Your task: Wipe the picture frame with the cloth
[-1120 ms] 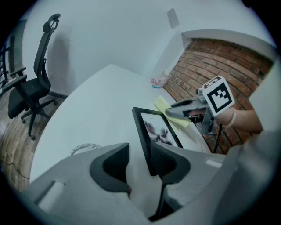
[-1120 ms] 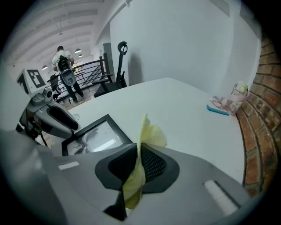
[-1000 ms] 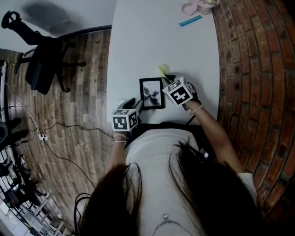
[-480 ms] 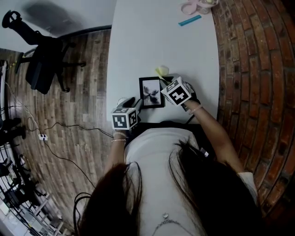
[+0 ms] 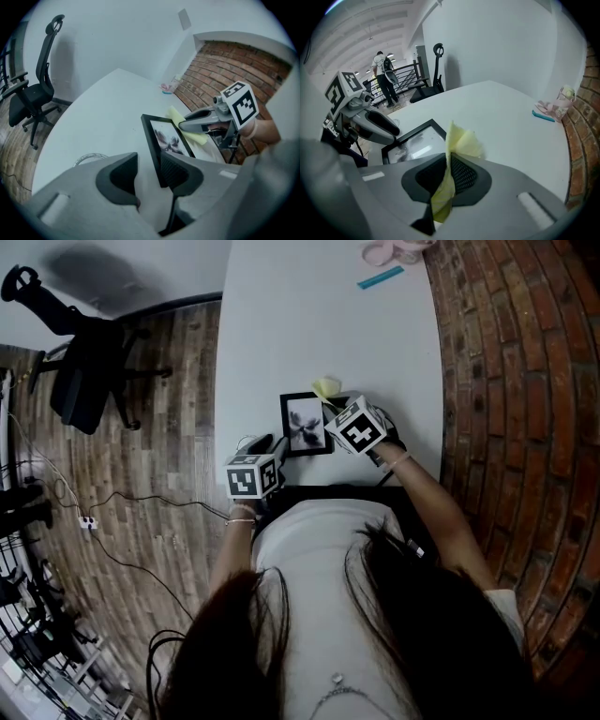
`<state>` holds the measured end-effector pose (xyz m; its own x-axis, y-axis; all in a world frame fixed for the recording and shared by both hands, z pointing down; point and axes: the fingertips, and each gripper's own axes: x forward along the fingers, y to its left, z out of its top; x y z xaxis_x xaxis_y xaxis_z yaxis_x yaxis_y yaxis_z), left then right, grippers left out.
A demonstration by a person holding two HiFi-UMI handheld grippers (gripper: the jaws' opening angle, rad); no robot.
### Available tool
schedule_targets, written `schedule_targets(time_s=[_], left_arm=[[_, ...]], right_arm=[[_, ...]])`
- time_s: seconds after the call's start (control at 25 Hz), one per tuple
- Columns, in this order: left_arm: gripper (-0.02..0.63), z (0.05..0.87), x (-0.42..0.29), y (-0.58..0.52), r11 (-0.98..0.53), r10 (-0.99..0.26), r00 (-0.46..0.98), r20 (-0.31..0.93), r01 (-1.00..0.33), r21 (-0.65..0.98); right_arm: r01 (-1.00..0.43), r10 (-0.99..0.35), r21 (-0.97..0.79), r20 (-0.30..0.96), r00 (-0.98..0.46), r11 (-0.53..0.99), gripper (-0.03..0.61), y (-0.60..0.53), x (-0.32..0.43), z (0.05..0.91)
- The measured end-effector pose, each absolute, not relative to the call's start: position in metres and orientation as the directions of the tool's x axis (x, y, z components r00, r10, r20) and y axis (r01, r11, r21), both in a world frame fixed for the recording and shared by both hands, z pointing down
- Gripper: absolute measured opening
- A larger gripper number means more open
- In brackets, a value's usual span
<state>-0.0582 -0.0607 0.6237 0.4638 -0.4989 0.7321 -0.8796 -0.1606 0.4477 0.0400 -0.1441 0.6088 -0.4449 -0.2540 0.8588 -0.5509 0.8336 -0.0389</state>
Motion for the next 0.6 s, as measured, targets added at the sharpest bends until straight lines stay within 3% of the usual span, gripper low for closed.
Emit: schedule_targets(time_s=[0.6], left_arm=[[0.155,0.624,-0.058,-0.062,-0.166,-0.493,0.469,0.733,-0.878,0.450]], right_arm=[[-0.572,-0.259,-0.038,0.866,-0.428,0.820,0.034,-0.125,0.042,0.608]])
